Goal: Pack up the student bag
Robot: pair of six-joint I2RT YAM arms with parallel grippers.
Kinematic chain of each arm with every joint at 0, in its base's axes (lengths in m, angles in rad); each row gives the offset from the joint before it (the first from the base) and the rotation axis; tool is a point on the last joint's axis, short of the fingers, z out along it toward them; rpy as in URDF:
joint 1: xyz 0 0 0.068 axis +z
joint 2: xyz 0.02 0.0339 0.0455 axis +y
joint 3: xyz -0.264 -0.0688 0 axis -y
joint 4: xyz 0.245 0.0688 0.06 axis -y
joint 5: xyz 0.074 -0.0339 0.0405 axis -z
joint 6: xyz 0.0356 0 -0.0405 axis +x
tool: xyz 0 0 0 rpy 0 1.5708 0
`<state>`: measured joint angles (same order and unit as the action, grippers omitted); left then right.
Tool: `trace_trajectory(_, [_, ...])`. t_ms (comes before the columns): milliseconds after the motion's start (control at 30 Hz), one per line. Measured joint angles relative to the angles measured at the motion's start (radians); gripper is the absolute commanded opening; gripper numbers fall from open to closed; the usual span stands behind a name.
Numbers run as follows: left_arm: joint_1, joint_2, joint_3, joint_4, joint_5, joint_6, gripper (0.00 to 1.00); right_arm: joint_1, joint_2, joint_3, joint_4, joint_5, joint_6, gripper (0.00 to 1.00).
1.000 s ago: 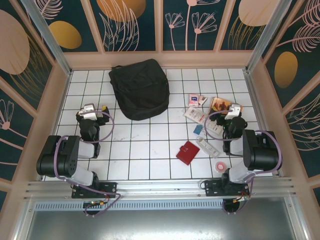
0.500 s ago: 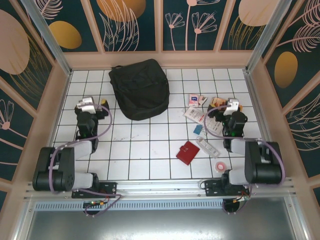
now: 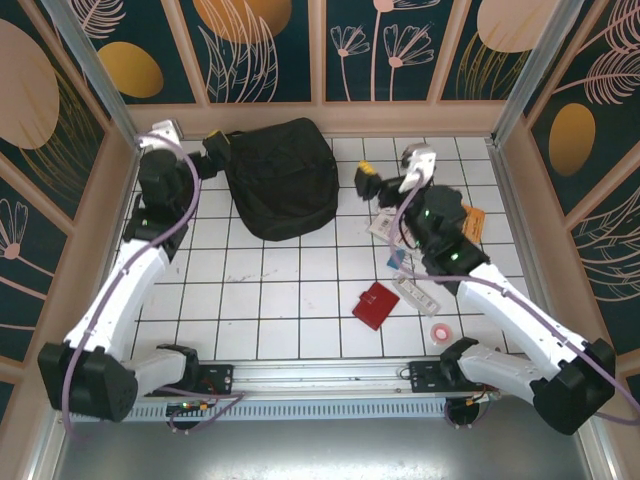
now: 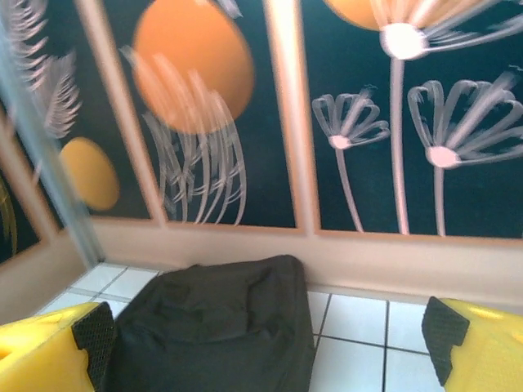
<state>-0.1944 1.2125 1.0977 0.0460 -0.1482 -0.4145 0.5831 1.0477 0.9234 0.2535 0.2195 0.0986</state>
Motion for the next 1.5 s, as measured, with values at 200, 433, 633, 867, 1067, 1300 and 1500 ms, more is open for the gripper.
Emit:
trace_trajectory(200, [0.02,0.222,0.149,-0.218,-0.006,-0.154,0.99,-0.271,0.1,0.17,-0.216,-0.194,0.253,0.99])
trace_trajectory(433, [0.037,0.544,0.356,-0.351,0.029,-0.275,0.94,-0.194,0.264,0.188,-0.408,-0.307,0.357,0.96])
trace_trajectory(633, [0.037,0.697,0.405,-0.374,0.047,-0.32,0.85,-0.145,0.271,0.111,-0.417,-0.373,0.422,0.95])
trace_trajectory(867, [0.037,0.735,0.389,-0.354,0.112,-0.338,0.71,-0.133,0.294,0.082,-0.419,-0.387,0.485,0.93])
trace_trajectory(1067, [0.037,0.798,0.407,-0.341,0.14,-0.317,0.61,-0.133,0.335,0.087,-0.43,-0.382,0.499,0.93])
trace_trajectory(1300, [0.034,0.889,0.438,-0.36,0.141,-0.26,0.48,-0.133,0.337,0.104,-0.441,-0.373,0.507,0.93])
trace_trajectory(1500, [-0.001,0.888,0.465,-0.35,0.116,-0.092,0.21,-0.126,0.336,0.104,-0.446,-0.343,0.501,0.95])
